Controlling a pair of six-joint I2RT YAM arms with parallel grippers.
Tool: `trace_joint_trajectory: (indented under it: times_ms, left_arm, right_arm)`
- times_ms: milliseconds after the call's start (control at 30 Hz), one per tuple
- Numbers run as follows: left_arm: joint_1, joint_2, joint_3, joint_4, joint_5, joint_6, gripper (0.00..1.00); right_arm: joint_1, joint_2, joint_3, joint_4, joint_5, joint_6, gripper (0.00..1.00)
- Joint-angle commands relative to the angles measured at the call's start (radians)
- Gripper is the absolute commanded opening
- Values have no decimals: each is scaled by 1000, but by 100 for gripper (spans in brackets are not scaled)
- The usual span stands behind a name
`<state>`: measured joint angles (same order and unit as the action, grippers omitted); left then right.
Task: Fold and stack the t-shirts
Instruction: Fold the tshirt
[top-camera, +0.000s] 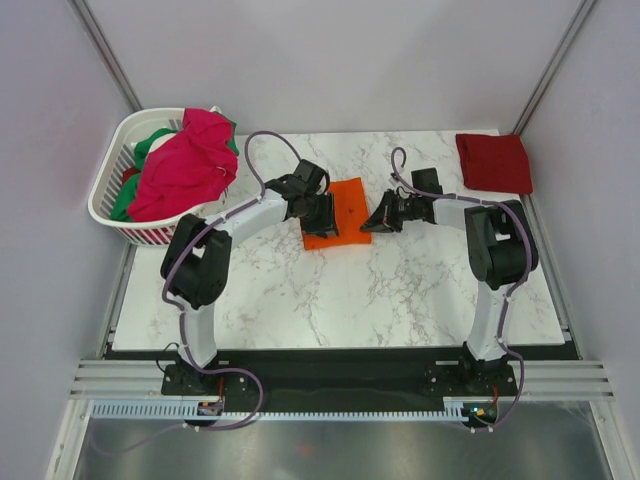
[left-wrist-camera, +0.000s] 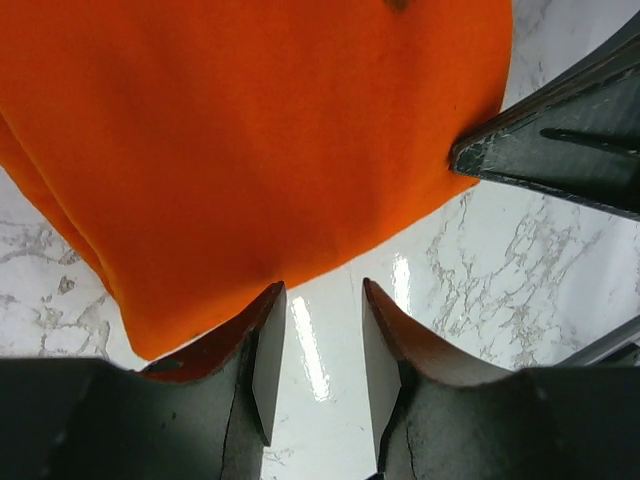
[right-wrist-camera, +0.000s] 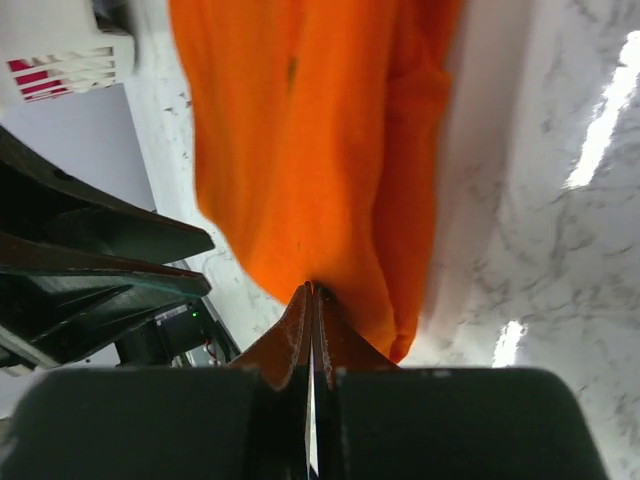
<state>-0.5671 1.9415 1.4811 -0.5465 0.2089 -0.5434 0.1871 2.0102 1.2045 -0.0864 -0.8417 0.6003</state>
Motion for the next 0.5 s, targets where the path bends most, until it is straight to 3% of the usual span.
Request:
trace_joint_trajectory:
  times_ms: [0, 167, 300, 467]
  left_arm:
    - [10, 14, 5, 108, 3, -36, 43]
    - [27, 27, -117, 112, -9, -33, 43]
    - [73, -18, -324, 209, -54, -27, 40]
    - [92, -49, -436, 246, -91, -15, 40]
  right_arm:
    - [2, 53, -3, 73, -19, -34, 0]
    - [-6, 94, -48, 62, 44, -56, 0]
    - [-28, 73, -86, 7, 142, -91, 0]
    - [-40, 30, -146, -15, 181, -89, 2]
